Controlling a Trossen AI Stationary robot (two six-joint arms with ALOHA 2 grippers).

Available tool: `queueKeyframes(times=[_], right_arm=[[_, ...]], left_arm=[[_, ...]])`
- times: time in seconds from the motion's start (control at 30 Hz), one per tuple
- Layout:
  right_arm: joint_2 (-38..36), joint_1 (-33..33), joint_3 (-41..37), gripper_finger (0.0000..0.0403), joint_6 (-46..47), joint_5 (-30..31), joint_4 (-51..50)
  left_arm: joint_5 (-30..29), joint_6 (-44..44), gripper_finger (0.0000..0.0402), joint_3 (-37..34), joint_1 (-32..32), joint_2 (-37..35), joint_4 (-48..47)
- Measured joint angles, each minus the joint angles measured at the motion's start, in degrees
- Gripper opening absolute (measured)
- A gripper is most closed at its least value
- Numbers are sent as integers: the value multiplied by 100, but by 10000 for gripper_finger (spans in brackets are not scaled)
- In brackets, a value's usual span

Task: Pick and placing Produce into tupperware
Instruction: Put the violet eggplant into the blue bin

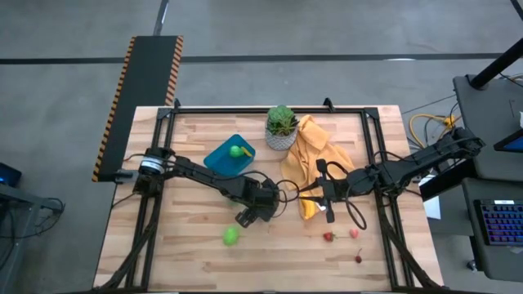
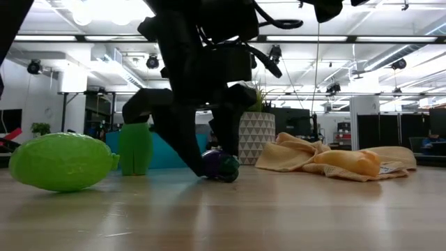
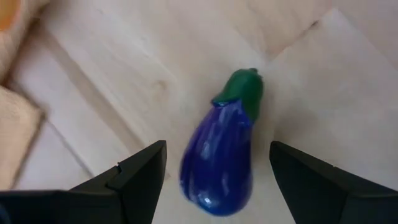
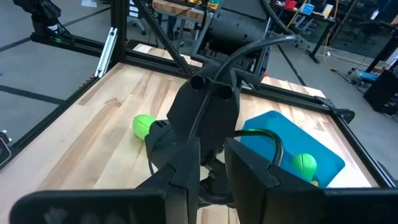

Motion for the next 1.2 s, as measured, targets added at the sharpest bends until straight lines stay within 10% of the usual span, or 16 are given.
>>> queueKeyframes(times=[0.47,1.2], right_arm=[[-2,-1,0,68,-20,1,1],[-3,-1,44,68,0,1,-9]], left_arm=[[123,3,267,45,18,180,-34],[109,8,140,142,26,186,40]])
